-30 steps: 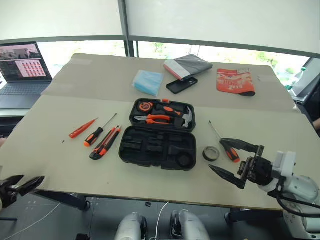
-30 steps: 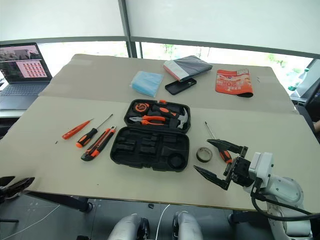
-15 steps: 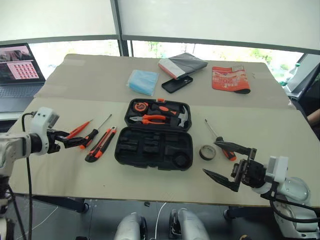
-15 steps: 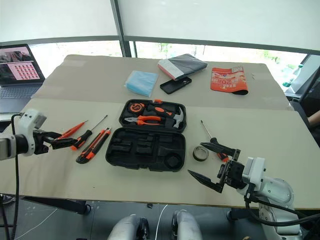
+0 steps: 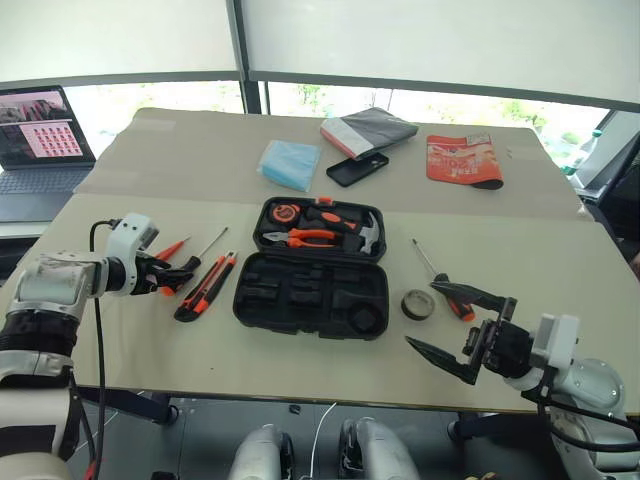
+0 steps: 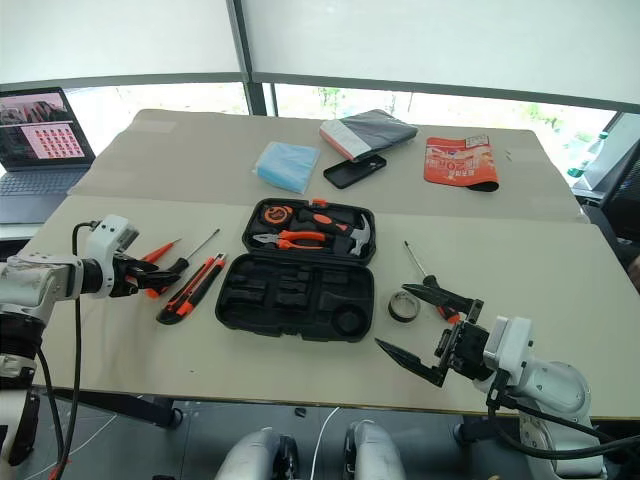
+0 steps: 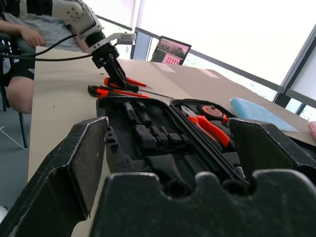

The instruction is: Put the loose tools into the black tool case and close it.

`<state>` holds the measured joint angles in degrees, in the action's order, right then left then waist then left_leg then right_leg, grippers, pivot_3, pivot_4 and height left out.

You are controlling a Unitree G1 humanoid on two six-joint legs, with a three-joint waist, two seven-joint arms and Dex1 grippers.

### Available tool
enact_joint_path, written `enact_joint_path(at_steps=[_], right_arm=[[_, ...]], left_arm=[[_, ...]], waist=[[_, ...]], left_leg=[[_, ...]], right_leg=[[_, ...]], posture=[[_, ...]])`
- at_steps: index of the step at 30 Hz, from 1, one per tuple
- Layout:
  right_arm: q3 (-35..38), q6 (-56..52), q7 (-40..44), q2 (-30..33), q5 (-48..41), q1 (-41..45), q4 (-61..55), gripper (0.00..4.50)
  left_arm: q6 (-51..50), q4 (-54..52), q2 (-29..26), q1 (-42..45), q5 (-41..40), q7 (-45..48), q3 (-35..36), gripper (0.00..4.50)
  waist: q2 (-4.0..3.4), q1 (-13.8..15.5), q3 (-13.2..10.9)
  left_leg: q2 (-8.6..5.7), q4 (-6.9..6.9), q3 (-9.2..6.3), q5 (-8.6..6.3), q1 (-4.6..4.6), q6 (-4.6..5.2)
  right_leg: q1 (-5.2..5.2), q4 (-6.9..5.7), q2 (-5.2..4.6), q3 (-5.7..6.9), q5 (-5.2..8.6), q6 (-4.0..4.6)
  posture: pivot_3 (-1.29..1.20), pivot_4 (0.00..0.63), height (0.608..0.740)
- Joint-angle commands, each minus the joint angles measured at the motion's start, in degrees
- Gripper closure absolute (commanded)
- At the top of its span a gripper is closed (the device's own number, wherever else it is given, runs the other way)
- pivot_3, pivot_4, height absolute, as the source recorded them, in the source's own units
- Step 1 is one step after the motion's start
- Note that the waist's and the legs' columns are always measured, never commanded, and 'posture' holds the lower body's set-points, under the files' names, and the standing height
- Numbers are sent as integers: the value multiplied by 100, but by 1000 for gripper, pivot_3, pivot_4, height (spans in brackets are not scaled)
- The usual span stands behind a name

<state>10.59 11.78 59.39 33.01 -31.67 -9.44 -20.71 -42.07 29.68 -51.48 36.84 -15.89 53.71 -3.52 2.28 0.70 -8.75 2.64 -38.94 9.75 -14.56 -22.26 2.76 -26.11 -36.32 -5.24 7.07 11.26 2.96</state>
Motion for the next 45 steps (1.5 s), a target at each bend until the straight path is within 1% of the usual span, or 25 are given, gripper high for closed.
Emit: enact_joint_path(at_steps=[1, 2, 5, 8, 10, 12, 14, 17, 19, 21, 24, 25, 28, 31, 39, 45], right_arm=[[142, -48, -82, 93, -28, -5, -241, 0], [135, -48, -80, 119, -21, 0, -246, 0], [124, -71, -89, 187, -23, 44, -268, 0], [210, -194, -164, 277, -130, 125, -331, 0], [379, -339, -282, 363, -217, 207, -293, 0], [615, -519, -352, 485, -343, 301, -162, 0], [768, -667, -322, 611, -435, 366, -64, 0], [876, -797, -206, 779, -476, 455, 80, 0], [898, -818, -98, 853, -461, 491, 203, 0], [906, -862, -41, 888, -467, 556, 341, 0], [898, -919, -12, 884, -460, 642, 441, 0], [867, -949, -16, 871, -454, 646, 425, 0], [782, -1033, -65, 811, -448, 622, 303, 0], [745, -1097, -99, 760, -422, 578, 205, 0], [641, -1202, -254, 635, -329, 547, 7, 0], [563, -1176, -353, 533, -226, 554, -78, 0]], left_arm=[[325, -11, -18, -4, -72, 252, 312, 3285], [427, -2, -34, 27, -109, 297, 405, 3618], [751, 10, -100, 119, -81, 465, 539, 3658], [1579, -54, 5, 297, -228, 660, 921, 3658], [2056, -290, 155, 485, -438, 1086, 1028, 3658], [2464, -682, 287, 620, -463, 1651, 784, 3658], [3134, -924, 390, 663, -176, 2044, 400, 3658], [4181, -1056, 603, 801, 630, 2156, -336, 3658], [4483, -1110, 721, 835, 902, 2310, -688, 3658], [4505, -1041, 907, 907, 1133, 2267, -954, 3658], [4884, -770, 1097, 974, 1517, 2206, -1252, 3658], [4950, -628, 1187, 1016, 1663, 2042, -1301, 3658], [5081, -308, 1361, 1162, 1948, 1749, -1374, 3658], [5223, -74, 1480, 1300, 2193, 1577, -1446, 3658], [5673, 82, 1622, 1323, 2452, 1650, -1678, 3658], [5483, 166, 1763, 1371, 2781, 1229, -1699, 3658]], waist=[[0, 0, 0], [0, -5, 0], [0, -4, 0], [1, 0, -1], [1, 8, -1], [1, 30, 0], [1, 52, 0], [0, 55, 1], [0, 51, 1], [1, 24, 0], [1, -3, 0], [1, -6, 0], [1, 1, 0], [2, 2, 0], [1, 1, 0], [1, 1, 0]], left_leg=[[0, -1, 0, 0, -1, 0], [1, -1, -1, 1, -3, 0], [1, -2, -2, 2, -6, -2], [0, -5, -1, 2, -7, -3], [0, -8, -2, 2, -9, -3], [-1, -17, -3, 3, -15, -4], [-8, -23, -2, 4, -19, -7], [-19, -24, 2, -2, -16, 4], [-25, -24, 2, -2, -17, 6], [-24, -24, 2, -2, -18, 7], [-24, -26, 1, -4, -17, 11], [-22, -26, 1, -6, -17, 15], [-20, -26, -1, -18, -17, 37], [-20, -29, -2, -18, -20, 36], [-21, -42, -2, -19, -26, 38], [-20, -46, -2, -23, -27, 44]], right_leg=[[0, 0, 1, 1, 0, 0], [-1, 0, 1, 2, 0, 0], [-3, 0, 2, 2, 0, 0], [-2, 0, 0, 3, 0, 0], [-2, 1, -2, 5, 0, 0], [-1, 1, -5, 8, -1, -1], [1, 2, -4, 10, -2, -3], [8, 9, -1, 2, -6, -12], [9, 11, 6, 2, -8, -16], [8, 11, 9, 0, -9, -18], [7, 9, 11, 0, -9, -20], [7, 9, 10, -1, -9, -20], [7, 9, 10, 1, -9, -20], [7, 9, 10, 2, -9, -22], [7, 10, 8, 3, -11, -28], [7, 9, 8, 3, -12, -30]], posture=[[0, 150, 740], [0, 150, 740], [0, 150, 740], [0, 150, 740], [0, 150, 740], [0, 150, 740], [0, 150, 740], [0, 150, 740], [0, 150, 740], [0, 150, 740], [0, 150, 740], [0, 150, 740], [0, 150, 740], [0, 150, 740], [0, 150, 740], [0, 150, 740]])
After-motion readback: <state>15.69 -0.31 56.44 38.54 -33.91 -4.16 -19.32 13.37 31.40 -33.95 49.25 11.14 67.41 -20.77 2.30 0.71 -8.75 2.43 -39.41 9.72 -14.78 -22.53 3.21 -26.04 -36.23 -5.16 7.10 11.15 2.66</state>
